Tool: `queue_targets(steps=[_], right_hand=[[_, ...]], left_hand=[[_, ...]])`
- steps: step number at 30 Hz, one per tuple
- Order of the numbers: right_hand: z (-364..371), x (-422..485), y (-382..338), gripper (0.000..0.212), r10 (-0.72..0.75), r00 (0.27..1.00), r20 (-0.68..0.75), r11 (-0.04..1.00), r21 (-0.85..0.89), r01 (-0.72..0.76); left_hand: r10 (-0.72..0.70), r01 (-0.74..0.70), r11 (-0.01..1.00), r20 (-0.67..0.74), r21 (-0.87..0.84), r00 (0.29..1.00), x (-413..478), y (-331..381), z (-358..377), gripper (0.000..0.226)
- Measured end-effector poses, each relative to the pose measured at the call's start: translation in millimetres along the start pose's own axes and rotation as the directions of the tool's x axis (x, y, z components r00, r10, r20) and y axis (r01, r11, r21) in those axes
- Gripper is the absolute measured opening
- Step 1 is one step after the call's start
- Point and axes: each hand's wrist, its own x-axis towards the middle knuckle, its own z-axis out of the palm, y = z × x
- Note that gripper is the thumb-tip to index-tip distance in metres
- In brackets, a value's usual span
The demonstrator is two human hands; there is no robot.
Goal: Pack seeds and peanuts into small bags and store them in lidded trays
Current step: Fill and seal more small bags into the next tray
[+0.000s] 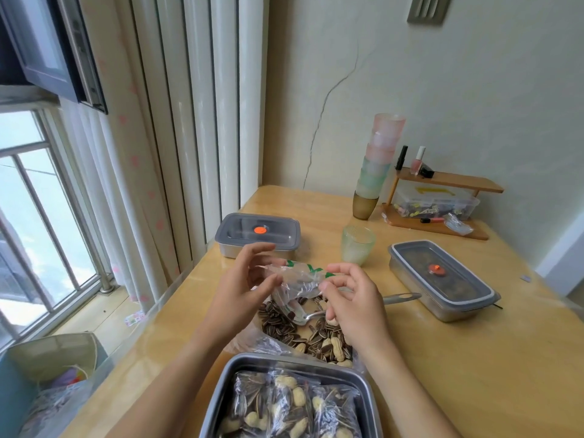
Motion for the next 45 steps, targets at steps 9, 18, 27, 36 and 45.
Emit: queue_targets(steps=[9,18,27,36,45], right_hand=[[-5,2,-6,0.016,0.024,0.996,0.085,0.988,0.151,-0.037],[-8,4,-4,0.013,-0.022,0.998,-0.058,0.997,0.069,0.025],[-11,6,-2,0.014,-0.057,0.977,-0.206,0.998,-0.040,0.049],[-1,-3,-12,0.005,-0.159,0.941,0.299,0.984,-0.025,0.174],[6,-2,-4,0.022,-0.008,0.938,0.347,0.999,0.048,-0.009]], left_hand=[[-0.149,0.172,0.973,0.152,-0.156,0.977,-1,1,1,0.043],[-0.171,0.196,0.962,0.142,-0.188,0.975,1,-1,1,0.050],[-0.152,0.181,0.972,0.184,-0.149,0.971,-1,3,-3,0.020],[-0.165,0.210,0.952,0.204,-0.223,0.965,-3,3,5,0.024],[-0.078,0.117,0.986,0.294,-0.119,0.953,-4,1,12,0.022]])
